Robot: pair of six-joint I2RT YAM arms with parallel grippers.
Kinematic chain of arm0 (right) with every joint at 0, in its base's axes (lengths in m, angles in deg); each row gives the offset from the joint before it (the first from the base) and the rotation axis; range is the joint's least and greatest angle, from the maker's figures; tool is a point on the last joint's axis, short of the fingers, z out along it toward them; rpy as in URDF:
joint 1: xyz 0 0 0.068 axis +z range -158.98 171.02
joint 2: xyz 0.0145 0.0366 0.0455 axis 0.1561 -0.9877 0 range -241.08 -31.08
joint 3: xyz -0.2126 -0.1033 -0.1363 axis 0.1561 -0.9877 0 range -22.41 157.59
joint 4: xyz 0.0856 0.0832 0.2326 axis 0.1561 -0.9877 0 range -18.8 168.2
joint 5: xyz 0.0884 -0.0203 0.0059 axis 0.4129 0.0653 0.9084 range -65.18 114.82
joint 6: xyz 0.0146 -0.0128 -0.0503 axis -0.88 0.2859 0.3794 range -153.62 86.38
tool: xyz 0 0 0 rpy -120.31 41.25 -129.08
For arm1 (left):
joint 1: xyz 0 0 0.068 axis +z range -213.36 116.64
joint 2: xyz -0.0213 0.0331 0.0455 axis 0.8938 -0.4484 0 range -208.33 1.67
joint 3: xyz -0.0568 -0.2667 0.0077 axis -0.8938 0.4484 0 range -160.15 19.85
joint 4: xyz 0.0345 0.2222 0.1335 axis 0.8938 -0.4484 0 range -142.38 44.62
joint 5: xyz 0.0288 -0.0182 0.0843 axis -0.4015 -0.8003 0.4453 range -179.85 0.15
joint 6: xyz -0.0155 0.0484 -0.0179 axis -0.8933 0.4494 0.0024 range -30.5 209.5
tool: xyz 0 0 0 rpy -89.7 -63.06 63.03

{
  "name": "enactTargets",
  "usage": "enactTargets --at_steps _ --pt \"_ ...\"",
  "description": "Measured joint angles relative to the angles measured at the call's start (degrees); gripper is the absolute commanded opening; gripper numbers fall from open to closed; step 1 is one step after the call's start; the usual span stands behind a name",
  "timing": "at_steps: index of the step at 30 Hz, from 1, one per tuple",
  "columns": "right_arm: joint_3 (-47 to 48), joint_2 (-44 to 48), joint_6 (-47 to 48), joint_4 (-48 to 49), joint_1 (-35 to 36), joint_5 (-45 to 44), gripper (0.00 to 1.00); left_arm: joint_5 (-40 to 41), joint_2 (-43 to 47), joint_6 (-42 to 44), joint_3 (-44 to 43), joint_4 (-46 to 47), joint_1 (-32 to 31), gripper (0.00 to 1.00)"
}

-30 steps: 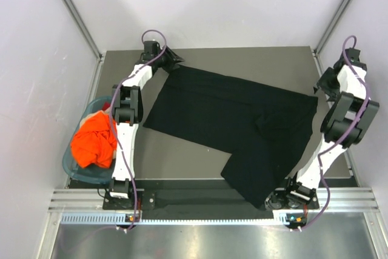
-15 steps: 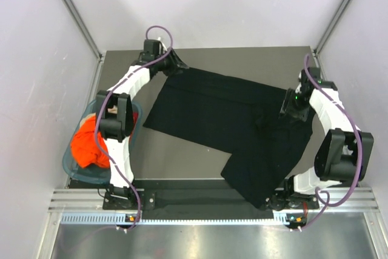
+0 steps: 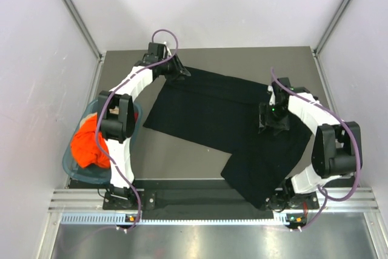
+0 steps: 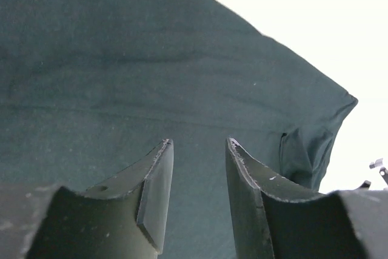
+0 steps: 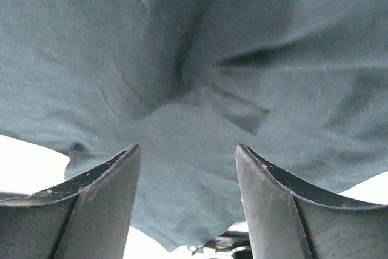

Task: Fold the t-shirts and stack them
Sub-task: Fold the tshirt

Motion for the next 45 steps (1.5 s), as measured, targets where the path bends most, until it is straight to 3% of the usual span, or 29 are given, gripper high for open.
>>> enactTargets --at_steps 15,16,20,22,23,26,45 --pt "3.4 -5.9 1.7 4.3 6.8 -4.1 0.62 0.4 0.0 2.4 2.5 -4.7 -1.3 0.43" --pt "4.0 -6.6 1.7 4.8 7.1 -4.6 0.59 0.4 0.0 2.4 2.5 -4.8 -1.3 0.43" --pt "5.0 -8.8 1.2 6.8 7.4 -7.1 0.31 0.5 0.0 2.5 2.5 -5.3 -1.3 0.43" --pt "5.0 -8.9 1.3 6.8 7.4 -8.6 0.23 0.5 0.0 2.6 2.5 -5.6 -1.3 0.43" --pt "5.0 -8.8 1.4 6.9 7.4 -9.2 0.13 0.6 0.0 2.7 2.5 -5.8 -1.3 0.43" --pt "4.9 -8.6 2.1 6.6 7.4 -10.2 0.00 0.7 0.0 3.0 2.5 -6.1 -1.3 0.43" --pt "9.4 -4.5 3.3 -4.5 7.4 -3.5 0.05 1.1 -2.2 3.5 2.0 -7.7 -1.3 0.43"
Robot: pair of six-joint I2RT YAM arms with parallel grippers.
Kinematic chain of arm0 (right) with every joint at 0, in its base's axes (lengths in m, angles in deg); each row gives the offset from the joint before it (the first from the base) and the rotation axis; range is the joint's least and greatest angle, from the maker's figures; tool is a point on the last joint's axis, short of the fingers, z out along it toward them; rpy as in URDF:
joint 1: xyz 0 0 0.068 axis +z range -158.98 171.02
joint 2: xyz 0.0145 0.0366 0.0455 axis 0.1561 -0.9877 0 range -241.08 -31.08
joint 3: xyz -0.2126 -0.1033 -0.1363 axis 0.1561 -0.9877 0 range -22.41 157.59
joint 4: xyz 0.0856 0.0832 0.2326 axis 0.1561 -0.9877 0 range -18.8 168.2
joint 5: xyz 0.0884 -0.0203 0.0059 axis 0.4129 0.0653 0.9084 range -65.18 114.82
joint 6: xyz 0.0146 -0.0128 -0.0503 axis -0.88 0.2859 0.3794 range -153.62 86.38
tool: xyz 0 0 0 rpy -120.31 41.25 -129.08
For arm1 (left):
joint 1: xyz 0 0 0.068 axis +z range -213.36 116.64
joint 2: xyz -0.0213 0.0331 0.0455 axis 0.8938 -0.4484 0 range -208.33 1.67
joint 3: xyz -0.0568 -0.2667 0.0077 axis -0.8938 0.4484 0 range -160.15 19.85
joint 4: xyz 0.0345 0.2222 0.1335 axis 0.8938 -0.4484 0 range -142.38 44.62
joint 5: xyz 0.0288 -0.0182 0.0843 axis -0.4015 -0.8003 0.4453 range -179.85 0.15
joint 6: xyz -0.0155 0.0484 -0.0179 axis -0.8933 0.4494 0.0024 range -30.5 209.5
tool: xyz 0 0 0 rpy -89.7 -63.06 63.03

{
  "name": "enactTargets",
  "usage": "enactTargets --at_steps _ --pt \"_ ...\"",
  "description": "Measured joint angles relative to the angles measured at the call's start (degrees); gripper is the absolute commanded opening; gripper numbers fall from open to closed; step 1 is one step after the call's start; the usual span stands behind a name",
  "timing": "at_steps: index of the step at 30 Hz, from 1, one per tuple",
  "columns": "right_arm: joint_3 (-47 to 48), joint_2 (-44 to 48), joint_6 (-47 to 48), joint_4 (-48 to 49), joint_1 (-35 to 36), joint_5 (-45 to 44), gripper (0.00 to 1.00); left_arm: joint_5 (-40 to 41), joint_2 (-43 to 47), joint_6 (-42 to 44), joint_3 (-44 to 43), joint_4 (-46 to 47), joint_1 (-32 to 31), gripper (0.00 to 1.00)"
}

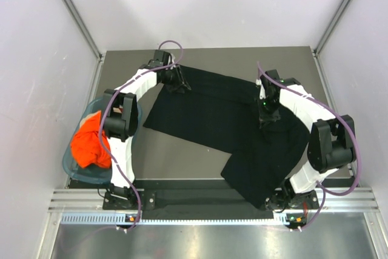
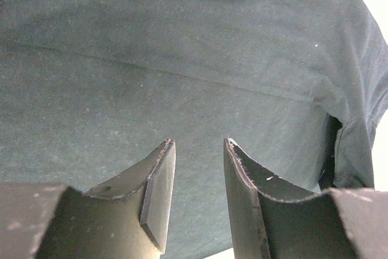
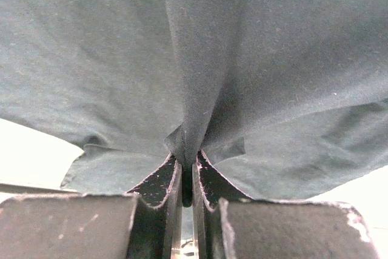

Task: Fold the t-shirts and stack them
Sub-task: Fold the tshirt

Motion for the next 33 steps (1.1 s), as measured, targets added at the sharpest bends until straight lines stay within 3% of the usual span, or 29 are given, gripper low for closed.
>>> enactTargets --at_steps 1,5,10,13,18,21,26,33 --pt "0.1 -0.1 -0.2 -0.1 0.0 0.4 0.05 0.0 -0.1 0.1 0.0 -0.3 0.0 0.43" --pt "0.1 -1.4 -1.3 -0.3 0.0 1.4 0.35 -0.1 -0.1 0.4 -0.2 -0.7 0.0 0.46" --pt "0.1 -1.6 -3.7 -0.5 -2.6 3.1 0.47 -1.9 -0.2 0.4 -0.3 -0.3 -0.2 0.49" --pt "-1.0 1.2 -7.0 1.9 -9.5 6.1 0.51 -4.1 -0.3 -0.2 -0.2 1.5 -0.8 0.48" --pt "-4.4 7.2 -13.5 10.5 -27.5 9.4 0.51 -7.4 -0.5 -2.4 1.0 6.6 -4.7 0.42" --pt "-4.4 6.3 -15.0 16.1 -34.6 9.3 0.50 -8.6 -0.8 -3.5 1.3 9.2 -8.5 0.41" --pt "0.5 -2.3 -12.4 19.9 -37.2 5.9 0.48 -9.6 -1.4 -4.5 1.1 10.7 -12.3 0.41" --pt "8.1 -12.0 -9.2 21.9 -38.4 2.2 0.51 -7.4 -5.2 -3.4 -2.8 8.8 -8.8 0.42"
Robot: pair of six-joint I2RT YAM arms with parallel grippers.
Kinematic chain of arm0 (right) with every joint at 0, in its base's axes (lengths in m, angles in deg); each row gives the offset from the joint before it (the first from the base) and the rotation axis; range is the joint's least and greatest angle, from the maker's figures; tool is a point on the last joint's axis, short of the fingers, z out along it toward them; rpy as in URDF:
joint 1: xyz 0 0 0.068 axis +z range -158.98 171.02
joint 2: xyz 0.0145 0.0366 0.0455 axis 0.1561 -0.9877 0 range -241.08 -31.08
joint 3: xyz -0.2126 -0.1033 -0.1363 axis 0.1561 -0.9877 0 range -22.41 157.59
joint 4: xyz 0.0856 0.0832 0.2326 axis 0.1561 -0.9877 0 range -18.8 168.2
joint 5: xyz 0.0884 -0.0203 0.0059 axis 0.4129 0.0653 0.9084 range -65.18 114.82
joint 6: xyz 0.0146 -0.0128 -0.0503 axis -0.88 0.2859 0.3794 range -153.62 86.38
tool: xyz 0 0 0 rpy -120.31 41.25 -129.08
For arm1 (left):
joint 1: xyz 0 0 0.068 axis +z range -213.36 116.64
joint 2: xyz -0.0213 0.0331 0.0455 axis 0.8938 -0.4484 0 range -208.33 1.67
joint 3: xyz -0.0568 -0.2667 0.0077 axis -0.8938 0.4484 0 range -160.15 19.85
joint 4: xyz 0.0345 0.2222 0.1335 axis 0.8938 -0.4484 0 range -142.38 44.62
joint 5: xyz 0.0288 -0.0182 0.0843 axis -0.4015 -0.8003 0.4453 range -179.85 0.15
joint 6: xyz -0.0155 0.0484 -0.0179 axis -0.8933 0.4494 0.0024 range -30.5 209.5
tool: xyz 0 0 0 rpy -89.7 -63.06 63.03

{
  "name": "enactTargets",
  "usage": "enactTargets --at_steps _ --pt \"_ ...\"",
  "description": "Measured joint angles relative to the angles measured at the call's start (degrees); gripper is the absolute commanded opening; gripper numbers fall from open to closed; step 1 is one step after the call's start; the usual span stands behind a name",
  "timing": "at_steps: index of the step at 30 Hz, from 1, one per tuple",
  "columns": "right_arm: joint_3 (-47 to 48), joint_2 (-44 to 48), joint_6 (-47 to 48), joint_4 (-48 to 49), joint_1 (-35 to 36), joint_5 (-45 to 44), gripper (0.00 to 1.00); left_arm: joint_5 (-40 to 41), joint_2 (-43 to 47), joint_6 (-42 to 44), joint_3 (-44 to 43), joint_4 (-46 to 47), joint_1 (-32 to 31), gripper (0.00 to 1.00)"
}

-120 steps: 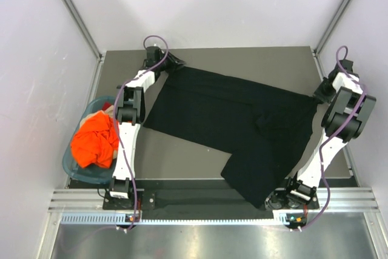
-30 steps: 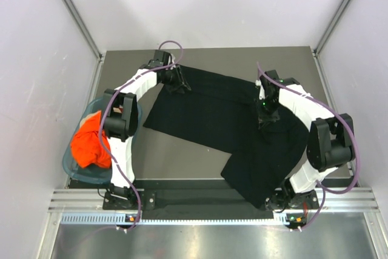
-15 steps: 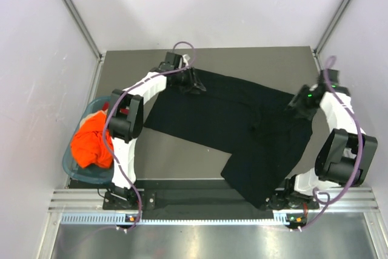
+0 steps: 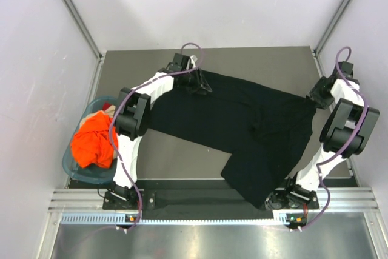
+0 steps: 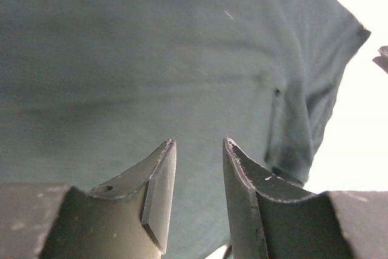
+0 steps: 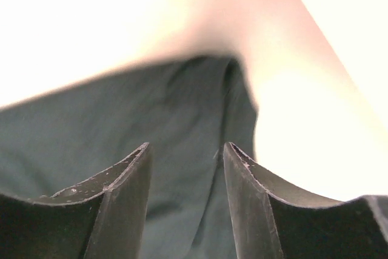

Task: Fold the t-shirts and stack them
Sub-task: Fold the tshirt

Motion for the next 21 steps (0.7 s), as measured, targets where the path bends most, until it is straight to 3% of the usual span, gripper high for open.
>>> enactTargets --at_steps 10,16,20,21 --pt "7.2 -10.0 3.3 1.2 -1.7 -2.4 0.50 2.1 -2.2 0.5 -0.5 -1.9 2.8 0.41" --pt "10.7 -14.4 4.4 2.2 -1.7 -2.1 0.29 2.5 -2.3 0.9 -0.5 -2.6 3.5 0.41" --pt "14.0 -17.0 4.2 2.1 -1.7 -1.6 0.01 2.6 -2.3 0.8 -0.5 -2.6 5.6 0.41" --pt "15.1 -17.7 4.3 2.1 -1.7 -1.5 0.00 2.7 -2.3 0.8 -0.5 -2.6 6.1 0.41"
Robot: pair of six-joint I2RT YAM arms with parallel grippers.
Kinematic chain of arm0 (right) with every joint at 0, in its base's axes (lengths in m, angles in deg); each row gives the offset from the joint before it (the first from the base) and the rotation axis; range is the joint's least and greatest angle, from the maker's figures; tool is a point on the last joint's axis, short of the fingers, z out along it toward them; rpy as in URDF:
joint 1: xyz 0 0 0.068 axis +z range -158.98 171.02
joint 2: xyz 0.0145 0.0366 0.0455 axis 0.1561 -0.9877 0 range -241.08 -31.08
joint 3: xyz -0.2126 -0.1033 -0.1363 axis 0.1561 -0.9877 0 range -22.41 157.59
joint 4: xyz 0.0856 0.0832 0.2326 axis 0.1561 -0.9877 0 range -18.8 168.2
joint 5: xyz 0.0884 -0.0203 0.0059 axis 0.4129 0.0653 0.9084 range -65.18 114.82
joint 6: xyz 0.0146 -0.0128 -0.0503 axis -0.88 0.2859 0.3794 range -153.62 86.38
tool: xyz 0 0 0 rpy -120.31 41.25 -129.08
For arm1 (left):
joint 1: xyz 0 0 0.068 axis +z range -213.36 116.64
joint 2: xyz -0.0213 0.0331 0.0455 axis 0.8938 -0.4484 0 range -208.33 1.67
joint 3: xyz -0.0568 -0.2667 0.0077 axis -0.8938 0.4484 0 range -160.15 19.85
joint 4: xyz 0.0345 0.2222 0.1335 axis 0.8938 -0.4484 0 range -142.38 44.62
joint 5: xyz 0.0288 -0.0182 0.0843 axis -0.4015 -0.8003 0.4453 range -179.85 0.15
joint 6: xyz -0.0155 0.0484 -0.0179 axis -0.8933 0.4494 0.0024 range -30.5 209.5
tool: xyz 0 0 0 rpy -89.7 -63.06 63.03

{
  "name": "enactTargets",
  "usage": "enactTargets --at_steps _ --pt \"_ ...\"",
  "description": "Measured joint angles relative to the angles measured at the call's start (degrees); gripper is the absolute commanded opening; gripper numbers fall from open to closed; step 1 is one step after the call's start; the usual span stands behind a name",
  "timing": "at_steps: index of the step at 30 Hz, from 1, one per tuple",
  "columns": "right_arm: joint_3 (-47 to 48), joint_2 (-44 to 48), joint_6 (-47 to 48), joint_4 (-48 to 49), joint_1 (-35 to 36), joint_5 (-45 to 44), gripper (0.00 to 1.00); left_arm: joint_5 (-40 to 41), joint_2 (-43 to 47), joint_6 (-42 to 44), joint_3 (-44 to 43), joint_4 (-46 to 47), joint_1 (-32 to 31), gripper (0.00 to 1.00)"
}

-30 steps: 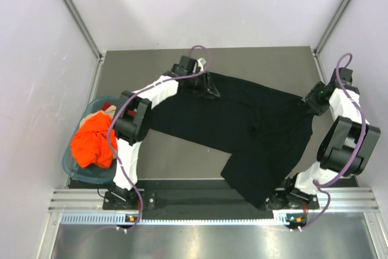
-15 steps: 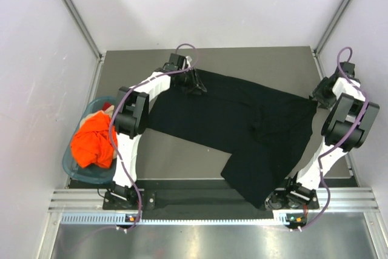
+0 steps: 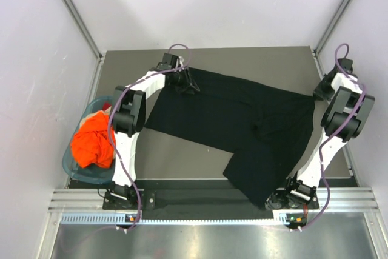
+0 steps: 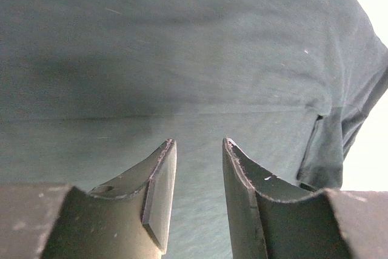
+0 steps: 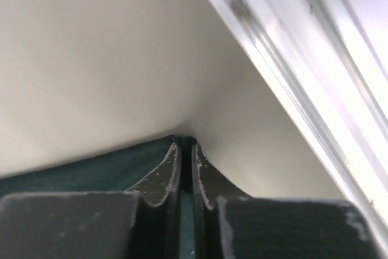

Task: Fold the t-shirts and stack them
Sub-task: Fold the tshirt

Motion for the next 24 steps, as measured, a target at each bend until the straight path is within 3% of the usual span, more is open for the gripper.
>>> enactTargets --at_steps 6,7,11,12,16,19,24 --pt "10.1 -6.1 -0.5 -0.8 0.9 -2.6 0.01 0.8 0.0 -0.1 0.0 0.0 3.0 0.41" --pt "13.0 -7.8 -0.5 -1.4 1.2 -3.4 0.16 0.9 0.0 -0.2 0.0 0.0 3.1 0.41" --pt "24.6 -14.0 0.3 -4.7 2.3 -6.5 0.54 0.8 0.0 -0.4 0.0 0.1 3.1 0.41" --pt "25.9 -14.3 0.5 -5.7 2.6 -7.2 0.57 0.9 0.0 -0.4 0.0 0.1 3.0 0.41" --pt "26.5 -11.7 1.5 -10.3 4.5 -11.7 0.61 0.9 0.5 -0.4 0.9 0.2 2.6 0.41" --pt "19.7 -4.2 1.3 -12.0 7.5 -14.2 0.60 1.1 2.3 -0.4 3.3 0.1 2.5 0.41" --pt "12.6 10.6 1.0 -17.0 19.2 -15.6 0.47 0.9 5.7 -0.3 5.5 -0.3 2.5 0.41"
